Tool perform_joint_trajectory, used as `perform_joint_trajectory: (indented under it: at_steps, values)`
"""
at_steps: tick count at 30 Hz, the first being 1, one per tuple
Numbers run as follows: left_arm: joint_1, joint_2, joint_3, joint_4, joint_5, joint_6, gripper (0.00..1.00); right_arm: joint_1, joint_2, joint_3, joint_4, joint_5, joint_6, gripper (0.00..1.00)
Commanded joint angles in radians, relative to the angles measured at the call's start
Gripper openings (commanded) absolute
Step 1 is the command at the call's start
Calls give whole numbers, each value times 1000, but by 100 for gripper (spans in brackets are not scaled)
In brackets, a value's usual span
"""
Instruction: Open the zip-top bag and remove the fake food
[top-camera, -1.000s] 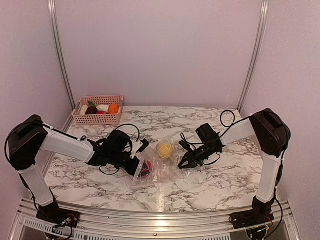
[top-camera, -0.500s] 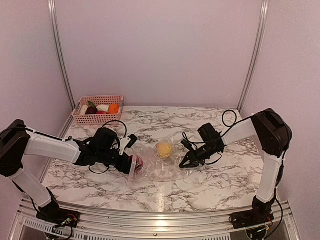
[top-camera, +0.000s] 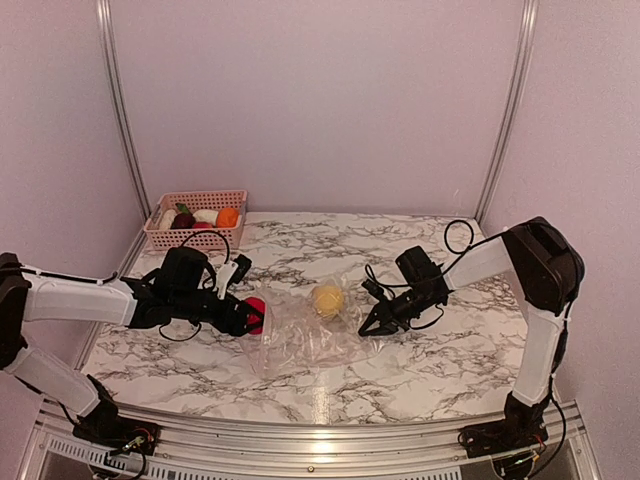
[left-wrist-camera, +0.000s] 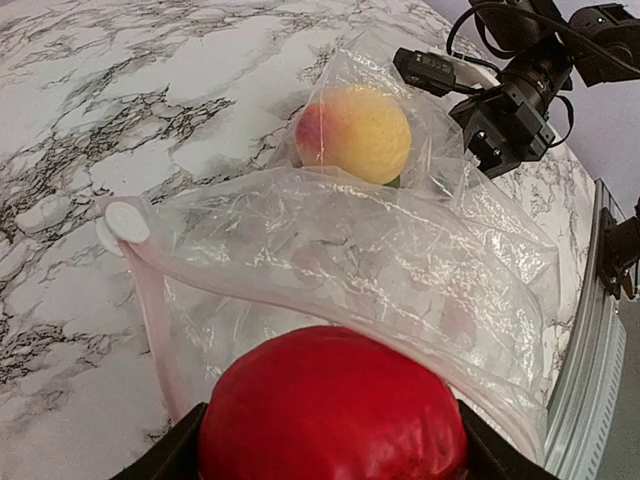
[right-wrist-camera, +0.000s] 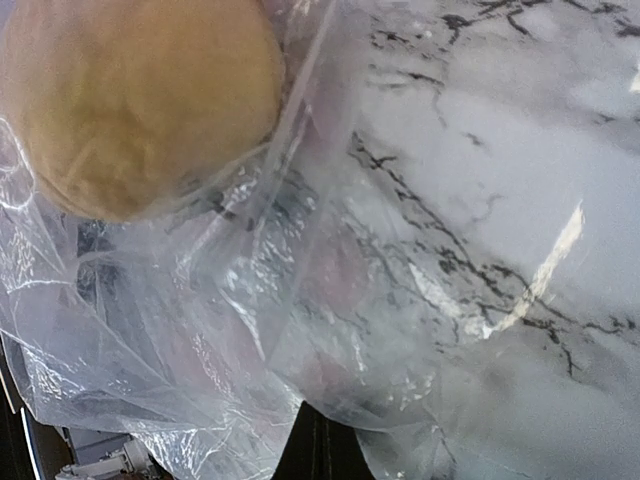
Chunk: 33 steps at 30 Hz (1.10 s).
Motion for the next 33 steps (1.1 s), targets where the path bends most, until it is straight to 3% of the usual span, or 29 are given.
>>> perform_joint_trajectory:
  at_steps: [1, 12, 19, 33]
  values:
    - [48, -70, -11, -22, 65, -43, 54, -11, 9, 5, -14, 58, 6, 0]
    - [296, -71, 140, -36, 86, -123, 54, -11, 1, 19, -15, 53, 6, 0]
    - [427, 128, 395, -41, 47, -202, 54, -11, -11, 49, -39, 57, -1, 0]
    - [550, 579, 960, -254, -257, -192, 61, -11, -22, 94, -68, 74, -5, 0]
